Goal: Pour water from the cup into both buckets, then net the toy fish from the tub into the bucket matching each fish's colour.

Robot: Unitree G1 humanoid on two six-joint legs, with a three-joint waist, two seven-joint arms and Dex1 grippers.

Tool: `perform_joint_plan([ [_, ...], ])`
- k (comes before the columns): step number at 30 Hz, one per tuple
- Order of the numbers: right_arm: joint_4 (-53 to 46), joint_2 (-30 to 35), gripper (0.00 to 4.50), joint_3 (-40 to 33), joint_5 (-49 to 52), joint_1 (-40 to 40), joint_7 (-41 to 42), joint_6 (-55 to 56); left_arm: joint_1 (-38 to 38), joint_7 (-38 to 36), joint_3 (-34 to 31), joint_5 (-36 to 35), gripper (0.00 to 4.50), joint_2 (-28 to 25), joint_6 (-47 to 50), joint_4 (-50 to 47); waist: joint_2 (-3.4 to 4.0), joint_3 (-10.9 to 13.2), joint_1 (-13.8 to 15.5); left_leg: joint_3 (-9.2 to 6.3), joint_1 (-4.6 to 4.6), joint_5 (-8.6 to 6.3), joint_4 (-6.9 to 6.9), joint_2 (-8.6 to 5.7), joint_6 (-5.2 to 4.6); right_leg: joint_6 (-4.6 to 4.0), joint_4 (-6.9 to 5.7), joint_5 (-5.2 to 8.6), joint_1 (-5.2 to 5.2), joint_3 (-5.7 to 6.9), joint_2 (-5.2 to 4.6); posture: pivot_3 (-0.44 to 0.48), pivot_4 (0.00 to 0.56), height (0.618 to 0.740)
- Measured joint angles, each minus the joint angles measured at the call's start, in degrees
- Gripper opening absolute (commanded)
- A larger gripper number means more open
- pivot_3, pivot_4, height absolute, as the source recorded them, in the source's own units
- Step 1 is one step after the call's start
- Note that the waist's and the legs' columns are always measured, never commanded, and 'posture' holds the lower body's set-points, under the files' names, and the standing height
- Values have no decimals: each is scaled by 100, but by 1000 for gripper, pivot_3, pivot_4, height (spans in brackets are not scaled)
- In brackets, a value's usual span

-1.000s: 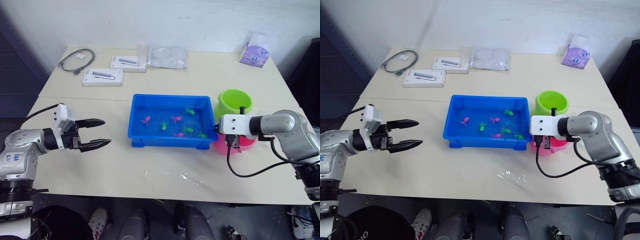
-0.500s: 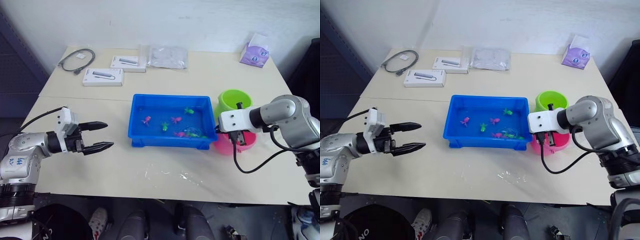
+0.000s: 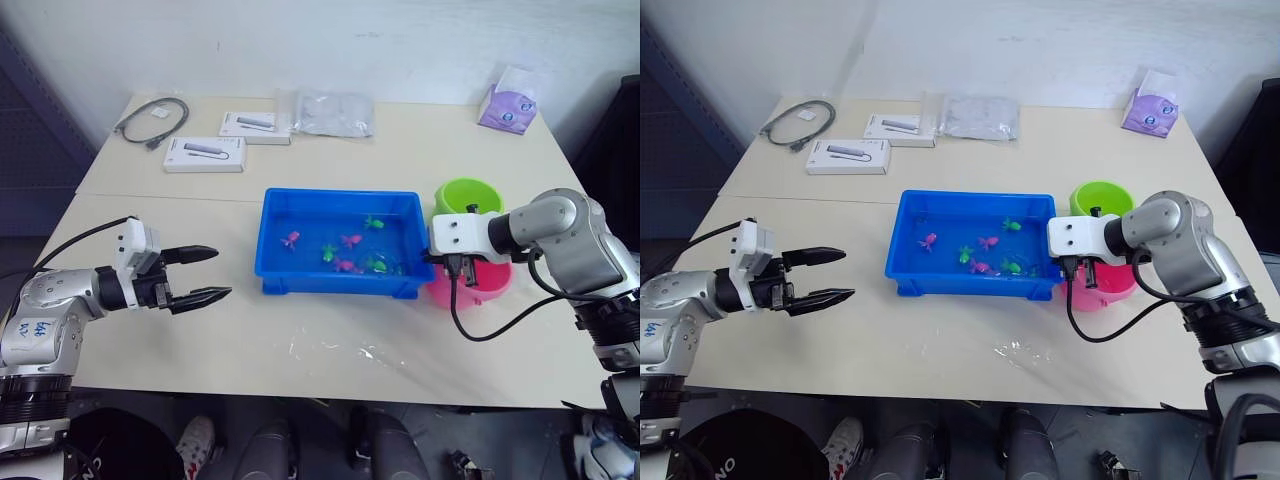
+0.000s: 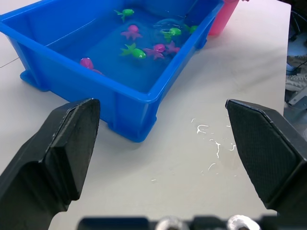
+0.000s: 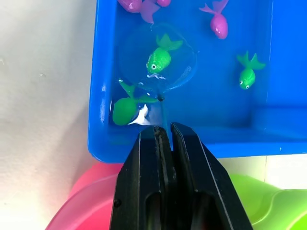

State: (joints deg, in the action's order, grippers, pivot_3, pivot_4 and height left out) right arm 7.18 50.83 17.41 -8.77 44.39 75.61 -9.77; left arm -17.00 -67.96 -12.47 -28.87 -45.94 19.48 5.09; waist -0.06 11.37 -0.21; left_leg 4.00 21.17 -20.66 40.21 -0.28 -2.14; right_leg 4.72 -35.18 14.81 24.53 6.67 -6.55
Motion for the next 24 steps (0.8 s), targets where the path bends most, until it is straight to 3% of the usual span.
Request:
perform_joint_plan([
  [12,147,63,0,202,-408,205,138,497,-13,29,1,0,4491,9,-23,5,0,0,-3,1,-1,0,0,0,1,0,0,0,1,0,1,0,150,740],
  [24,469,-574,0,271,-322,480,203,484,-22,103,5,1,4491,30,-80,12,0,0,3,0,1,0,0,-1,2,0,-2,0,2,1,0,0,150,740],
])
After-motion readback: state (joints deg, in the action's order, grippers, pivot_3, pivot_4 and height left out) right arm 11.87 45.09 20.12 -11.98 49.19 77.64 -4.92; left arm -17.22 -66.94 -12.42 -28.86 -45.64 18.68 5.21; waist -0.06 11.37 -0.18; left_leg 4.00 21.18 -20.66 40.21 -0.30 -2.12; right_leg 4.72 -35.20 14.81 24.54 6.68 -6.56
